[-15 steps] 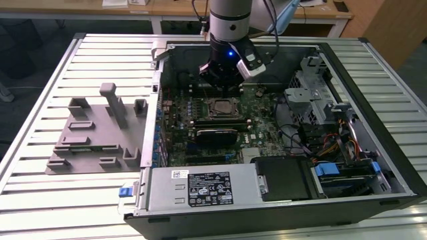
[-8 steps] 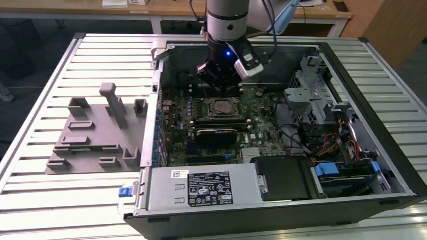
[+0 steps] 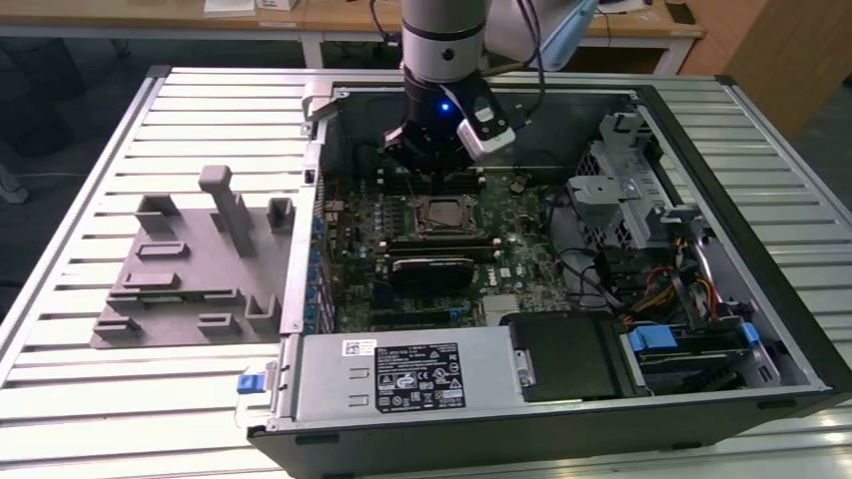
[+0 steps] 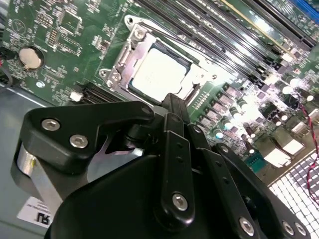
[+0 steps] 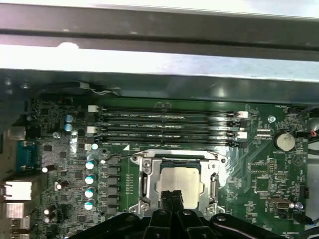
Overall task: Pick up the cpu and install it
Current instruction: 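Install the first cpu locking lever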
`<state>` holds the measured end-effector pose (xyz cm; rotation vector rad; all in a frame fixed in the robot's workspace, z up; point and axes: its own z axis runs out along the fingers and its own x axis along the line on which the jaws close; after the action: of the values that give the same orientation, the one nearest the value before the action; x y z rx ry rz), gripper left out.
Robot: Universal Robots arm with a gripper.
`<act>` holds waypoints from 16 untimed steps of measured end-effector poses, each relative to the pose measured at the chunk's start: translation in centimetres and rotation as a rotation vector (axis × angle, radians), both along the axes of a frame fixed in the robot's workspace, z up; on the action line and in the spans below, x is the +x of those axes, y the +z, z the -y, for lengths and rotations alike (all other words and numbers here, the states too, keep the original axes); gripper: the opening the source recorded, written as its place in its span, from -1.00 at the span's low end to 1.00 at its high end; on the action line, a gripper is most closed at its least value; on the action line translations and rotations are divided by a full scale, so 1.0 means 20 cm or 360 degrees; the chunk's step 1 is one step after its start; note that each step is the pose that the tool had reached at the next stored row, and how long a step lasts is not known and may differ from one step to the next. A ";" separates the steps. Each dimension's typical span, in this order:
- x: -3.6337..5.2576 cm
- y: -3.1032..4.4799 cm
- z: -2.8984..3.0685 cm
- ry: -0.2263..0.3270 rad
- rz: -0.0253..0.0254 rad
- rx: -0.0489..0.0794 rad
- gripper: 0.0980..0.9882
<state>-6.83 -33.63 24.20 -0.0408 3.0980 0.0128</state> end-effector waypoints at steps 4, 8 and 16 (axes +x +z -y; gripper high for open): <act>-0.038 0.000 0.000 0.0000 0.00000 0.0000 -0.98; -0.078 0.000 0.000 0.0000 0.00001 0.0000 -0.98; -0.159 0.000 0.000 0.0000 0.00000 0.0001 -0.98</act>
<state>-10.01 -33.63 24.20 -0.0408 3.0980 0.0137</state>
